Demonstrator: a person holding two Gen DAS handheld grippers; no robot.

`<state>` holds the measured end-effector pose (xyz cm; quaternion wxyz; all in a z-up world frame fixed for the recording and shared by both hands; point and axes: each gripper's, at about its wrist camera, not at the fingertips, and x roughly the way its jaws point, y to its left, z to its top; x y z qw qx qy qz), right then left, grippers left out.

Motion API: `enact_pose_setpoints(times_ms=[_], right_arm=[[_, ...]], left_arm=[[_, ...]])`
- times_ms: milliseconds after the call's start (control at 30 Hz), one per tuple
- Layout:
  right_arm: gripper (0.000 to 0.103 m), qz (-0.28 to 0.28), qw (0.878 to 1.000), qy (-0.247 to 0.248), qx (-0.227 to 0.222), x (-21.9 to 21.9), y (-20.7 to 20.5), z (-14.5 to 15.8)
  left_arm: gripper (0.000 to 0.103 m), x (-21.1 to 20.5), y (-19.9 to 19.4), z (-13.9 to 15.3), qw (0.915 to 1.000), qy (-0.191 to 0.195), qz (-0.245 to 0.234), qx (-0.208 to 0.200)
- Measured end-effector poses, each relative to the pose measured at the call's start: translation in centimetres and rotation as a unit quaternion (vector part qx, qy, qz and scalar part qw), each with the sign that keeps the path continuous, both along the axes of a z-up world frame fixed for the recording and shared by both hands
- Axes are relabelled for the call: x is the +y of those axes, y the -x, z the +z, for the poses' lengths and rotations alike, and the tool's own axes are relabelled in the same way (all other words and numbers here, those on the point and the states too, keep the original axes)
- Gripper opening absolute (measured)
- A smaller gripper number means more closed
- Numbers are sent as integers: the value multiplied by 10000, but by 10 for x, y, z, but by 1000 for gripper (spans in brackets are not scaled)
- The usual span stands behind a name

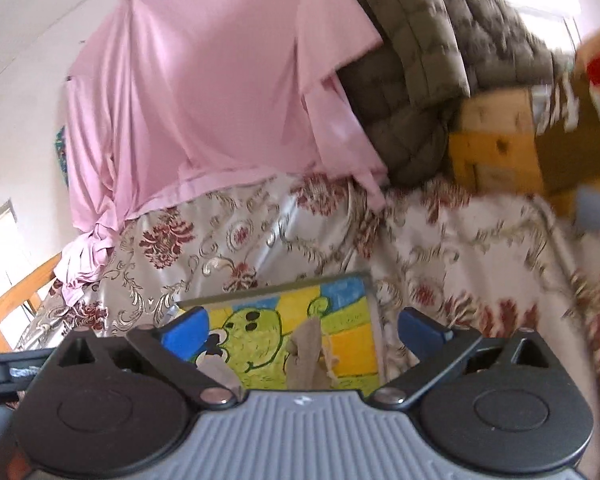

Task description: Organize soft objects

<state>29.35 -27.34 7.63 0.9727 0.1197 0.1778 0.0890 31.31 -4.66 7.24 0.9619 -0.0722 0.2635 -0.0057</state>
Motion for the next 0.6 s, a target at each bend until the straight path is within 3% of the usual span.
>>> enact_pose_setpoints(times_ms=[367,600], right_arm=[[103,47,9976,360,-591,-1,78,8],[103,59,9953,791,-550,5,127,-9]], left_arm=[[98,2,95,10,9972,194,-33,-716],[102,4,148,-3,9956,152,-44,-924]])
